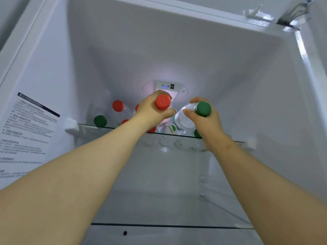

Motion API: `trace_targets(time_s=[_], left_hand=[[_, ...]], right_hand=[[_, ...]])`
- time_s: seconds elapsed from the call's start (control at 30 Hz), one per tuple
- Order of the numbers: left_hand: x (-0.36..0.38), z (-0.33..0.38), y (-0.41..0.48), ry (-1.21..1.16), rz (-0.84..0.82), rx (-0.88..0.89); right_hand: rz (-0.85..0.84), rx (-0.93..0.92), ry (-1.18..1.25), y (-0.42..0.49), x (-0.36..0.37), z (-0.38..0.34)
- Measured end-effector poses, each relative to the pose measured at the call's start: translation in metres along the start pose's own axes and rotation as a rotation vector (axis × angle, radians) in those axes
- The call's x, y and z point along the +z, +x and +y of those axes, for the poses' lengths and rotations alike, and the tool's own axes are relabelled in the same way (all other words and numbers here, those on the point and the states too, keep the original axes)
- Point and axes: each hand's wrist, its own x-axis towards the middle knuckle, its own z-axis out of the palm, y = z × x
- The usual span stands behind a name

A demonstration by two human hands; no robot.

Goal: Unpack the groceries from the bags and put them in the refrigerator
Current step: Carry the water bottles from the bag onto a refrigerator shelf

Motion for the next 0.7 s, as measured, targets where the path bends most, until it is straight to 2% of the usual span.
trace_targets(time_s=[0.27,0.37,0.53,0.7], left_hand=[[0.008,-0.025,0.031,0.331,0.012,0.009],[0.012,-0.029,0.037,0.379,0.045,-0.001],[0.012,-0.027,0.037,0.5,0.078,0.008],[0.013,-0.022,0.038,0.813,0.022,0.083]], right_hand=[[0.001,-0.003,-0.114,0.016,0.006,0.013],[0.057,0.011,-0.139,0.022,0.004,0.017],[0.051,0.019,-0.202,0.027,0.005,0.021],[0.119,-0.019,-0.274,0.029,0.008,0.022]])
